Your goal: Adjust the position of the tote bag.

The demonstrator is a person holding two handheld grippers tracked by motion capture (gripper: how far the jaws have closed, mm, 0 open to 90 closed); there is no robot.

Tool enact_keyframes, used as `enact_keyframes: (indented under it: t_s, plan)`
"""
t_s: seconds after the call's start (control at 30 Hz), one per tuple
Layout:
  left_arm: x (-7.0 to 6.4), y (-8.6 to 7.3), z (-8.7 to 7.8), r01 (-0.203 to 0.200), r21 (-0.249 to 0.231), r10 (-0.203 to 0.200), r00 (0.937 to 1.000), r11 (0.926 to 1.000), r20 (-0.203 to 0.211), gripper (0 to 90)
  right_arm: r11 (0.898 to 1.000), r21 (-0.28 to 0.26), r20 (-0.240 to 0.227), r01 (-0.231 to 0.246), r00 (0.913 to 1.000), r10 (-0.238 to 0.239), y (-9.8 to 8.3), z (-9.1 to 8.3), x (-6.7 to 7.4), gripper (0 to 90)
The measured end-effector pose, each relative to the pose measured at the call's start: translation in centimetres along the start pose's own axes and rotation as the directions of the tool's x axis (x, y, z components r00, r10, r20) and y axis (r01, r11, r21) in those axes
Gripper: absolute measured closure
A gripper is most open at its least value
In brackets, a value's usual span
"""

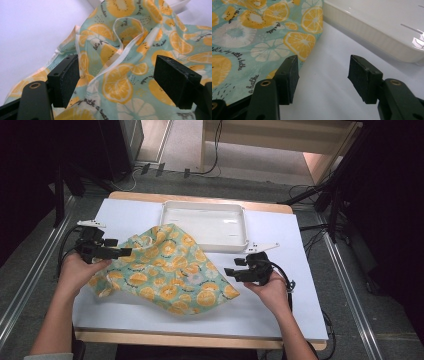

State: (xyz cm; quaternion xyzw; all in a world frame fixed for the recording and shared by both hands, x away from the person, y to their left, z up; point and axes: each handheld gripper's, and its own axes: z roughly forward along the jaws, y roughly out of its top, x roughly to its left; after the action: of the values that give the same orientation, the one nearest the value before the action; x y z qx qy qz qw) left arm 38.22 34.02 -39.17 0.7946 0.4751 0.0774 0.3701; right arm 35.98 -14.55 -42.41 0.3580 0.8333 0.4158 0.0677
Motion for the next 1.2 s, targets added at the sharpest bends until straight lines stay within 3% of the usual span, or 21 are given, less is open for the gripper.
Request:
enact_keyframes:
  t_s: [0.23, 0.53, 0.73, 0.9, 1.03, 1.2]
  plan:
    - [1.5, -0.7, 2.3, 0.004, 0.054, -0.004, 0.9999, 0.9985, -0.011, 21.7, 1.000, 0.005, 0.004, 0.002, 1.0000, -0.002, -0.3, -0.1, 0.2, 42.2]
    - [3.1, -1.9, 4.0, 0.043, 0.056, -0.043, 0.9991, 0.9975, 0.001, 21.6, 1.000, 0.009, 0.017, -0.015, 0.9997, 0.015, -0.7, -0.5, 0.1, 42.1]
    - [3.4, -2.1, 4.9, 0.043, 0.068, -0.042, 0.9991, 0.9968, -0.012, 21.2, 1.000, 0.013, 0.016, -0.011, 0.9998, 0.011, -0.8, -0.3, 0.0, 41.9]
    - [3.4, -2.4, 5.0, 0.026, 0.051, -0.025, 0.9995, 0.9983, -0.018, 23.1, 1.000, 0.018, 0.017, -0.009, 0.9998, 0.009, -0.8, -0.2, 0.1, 41.9]
    - [3.0, -2.6, 5.1, -0.001, 0.046, 0.001, 1.0000, 0.9989, 0.010, 41.8, 1.000, 0.023, 0.019, -0.011, 0.9998, 0.011, -0.8, -0.1, 0.1, 41.9]
    - [2.6, -2.6, 5.2, -0.013, 0.061, 0.011, 0.9994, 0.9981, 0.031, 57.5, 1.000, 0.020, 0.020, -0.011, 0.9997, 0.011, -0.8, -0.1, 0.1, 41.9]
